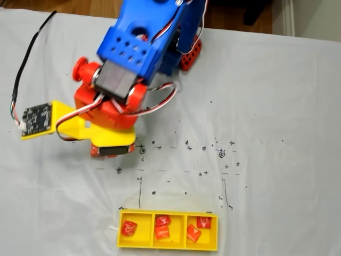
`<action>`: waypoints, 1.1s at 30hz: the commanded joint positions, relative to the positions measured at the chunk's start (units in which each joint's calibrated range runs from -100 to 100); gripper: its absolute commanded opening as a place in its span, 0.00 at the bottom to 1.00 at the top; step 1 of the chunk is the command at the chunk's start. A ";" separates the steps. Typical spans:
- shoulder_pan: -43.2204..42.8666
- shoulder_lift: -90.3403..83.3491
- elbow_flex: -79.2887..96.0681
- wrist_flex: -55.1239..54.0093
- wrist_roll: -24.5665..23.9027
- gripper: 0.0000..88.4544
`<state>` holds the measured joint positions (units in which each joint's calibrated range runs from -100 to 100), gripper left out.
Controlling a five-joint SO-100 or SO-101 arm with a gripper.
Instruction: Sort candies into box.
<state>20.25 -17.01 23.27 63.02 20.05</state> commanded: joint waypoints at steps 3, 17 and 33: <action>5.29 5.55 -5.56 -1.25 2.88 0.00; 8.01 12.85 -10.02 0.06 5.57 0.15; 7.74 17.26 -10.30 -0.92 6.11 0.29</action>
<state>28.13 0.08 17.62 62.86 25.91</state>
